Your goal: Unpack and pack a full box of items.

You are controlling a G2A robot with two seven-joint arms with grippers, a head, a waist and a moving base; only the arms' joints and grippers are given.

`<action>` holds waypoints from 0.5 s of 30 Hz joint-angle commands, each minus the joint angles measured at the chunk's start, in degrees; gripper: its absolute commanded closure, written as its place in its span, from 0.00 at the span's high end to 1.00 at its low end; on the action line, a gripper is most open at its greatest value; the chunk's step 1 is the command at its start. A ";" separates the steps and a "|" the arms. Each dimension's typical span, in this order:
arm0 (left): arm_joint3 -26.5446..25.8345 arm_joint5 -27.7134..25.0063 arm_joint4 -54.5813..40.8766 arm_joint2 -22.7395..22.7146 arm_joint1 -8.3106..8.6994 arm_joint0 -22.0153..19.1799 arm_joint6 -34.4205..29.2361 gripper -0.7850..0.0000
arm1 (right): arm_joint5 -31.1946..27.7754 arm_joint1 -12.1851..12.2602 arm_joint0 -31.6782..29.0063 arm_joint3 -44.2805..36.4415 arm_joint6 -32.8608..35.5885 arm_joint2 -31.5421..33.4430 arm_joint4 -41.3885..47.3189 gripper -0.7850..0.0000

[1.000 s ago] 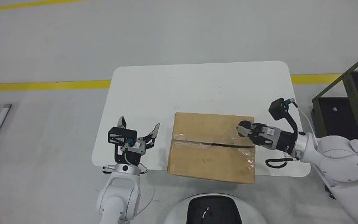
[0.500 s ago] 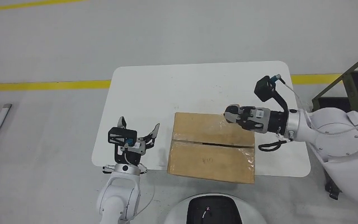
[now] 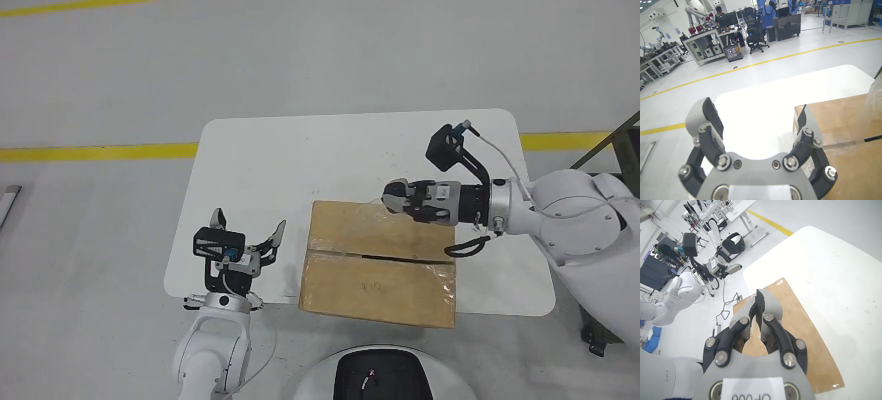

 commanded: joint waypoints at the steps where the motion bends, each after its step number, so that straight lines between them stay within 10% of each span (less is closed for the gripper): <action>1: -0.77 -0.93 -0.47 0.41 -0.01 0.32 0.32 1.00 | -0.04 -0.01 -0.07 0.01 -0.20 -0.05 0.03 0.00; 15: -7.16 -9.31 -2.12 4.73 0.13 2.07 -0.15 1.00 | 1.72 0.20 -1.00 -1.31 -1.10 0.76 -1.43 0.00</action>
